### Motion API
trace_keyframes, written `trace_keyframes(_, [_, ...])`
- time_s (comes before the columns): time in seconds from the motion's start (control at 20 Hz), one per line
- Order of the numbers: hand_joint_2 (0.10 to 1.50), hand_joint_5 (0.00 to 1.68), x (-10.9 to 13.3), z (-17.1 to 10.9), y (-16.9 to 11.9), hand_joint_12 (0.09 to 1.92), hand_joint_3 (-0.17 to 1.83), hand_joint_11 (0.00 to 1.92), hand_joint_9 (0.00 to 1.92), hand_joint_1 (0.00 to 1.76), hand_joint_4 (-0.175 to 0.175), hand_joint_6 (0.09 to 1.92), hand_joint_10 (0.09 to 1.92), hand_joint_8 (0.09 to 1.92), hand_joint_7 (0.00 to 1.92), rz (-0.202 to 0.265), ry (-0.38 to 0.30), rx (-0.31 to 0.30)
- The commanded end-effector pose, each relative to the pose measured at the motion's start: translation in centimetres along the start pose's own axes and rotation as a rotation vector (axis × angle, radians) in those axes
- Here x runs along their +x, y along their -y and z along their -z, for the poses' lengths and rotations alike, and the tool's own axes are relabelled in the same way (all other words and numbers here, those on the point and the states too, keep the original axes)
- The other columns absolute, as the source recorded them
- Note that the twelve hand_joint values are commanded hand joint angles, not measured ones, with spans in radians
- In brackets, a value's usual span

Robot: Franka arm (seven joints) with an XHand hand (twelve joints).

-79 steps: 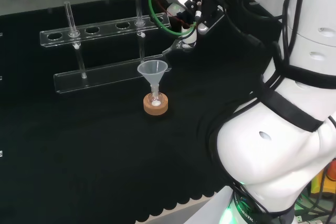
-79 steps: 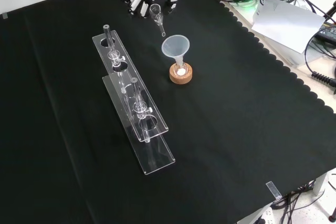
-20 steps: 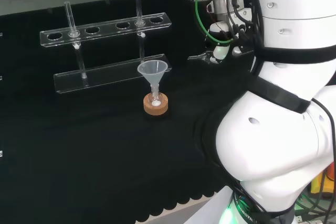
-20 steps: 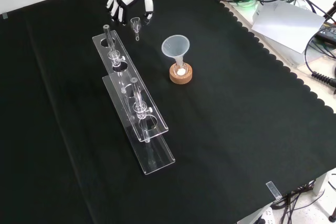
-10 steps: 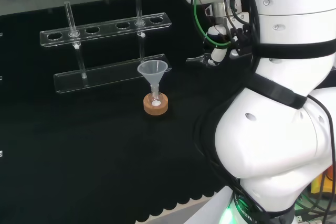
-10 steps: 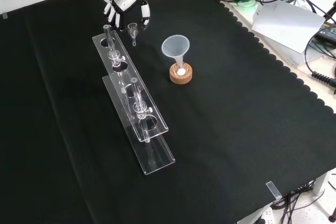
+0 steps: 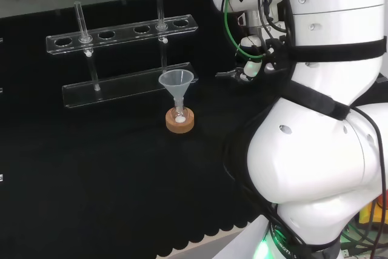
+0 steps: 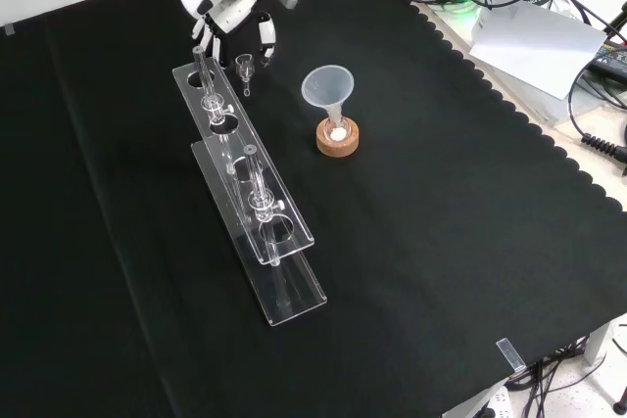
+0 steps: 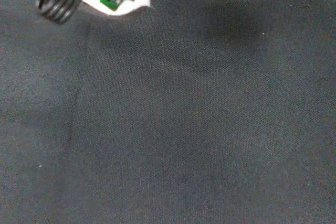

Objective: Put the weighing funnel back on the table.

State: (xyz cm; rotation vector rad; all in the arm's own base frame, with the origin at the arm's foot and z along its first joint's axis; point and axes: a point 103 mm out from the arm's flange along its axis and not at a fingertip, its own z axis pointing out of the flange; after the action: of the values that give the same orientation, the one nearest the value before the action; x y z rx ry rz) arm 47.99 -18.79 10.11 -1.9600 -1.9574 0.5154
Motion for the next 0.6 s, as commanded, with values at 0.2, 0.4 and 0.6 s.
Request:
trace_keyframes(0.2, [0.68, 1.13, -0.9, -0.9, -1.6, 1.31, 0.73, 0.37, 0.75, 1.09, 0.175, 0.95, 0.55, 0.64, 0.45, -0.011, -0.011, -0.006])
trace_keyframes(0.4, [0.68, 1.13, -0.5, -1.0, -1.9, 1.31, 0.73, 0.37, 0.75, 1.09, 0.175, 0.95, 0.55, 0.64, 0.45, -0.016, -0.001, -0.013])
trace_keyframes(0.6, [0.68, 1.13, -0.4, -1.0, -2.1, 1.31, 0.73, 0.37, 0.75, 1.08, 0.175, 0.95, 0.55, 0.64, 0.45, -0.020, 0.005, -0.006])
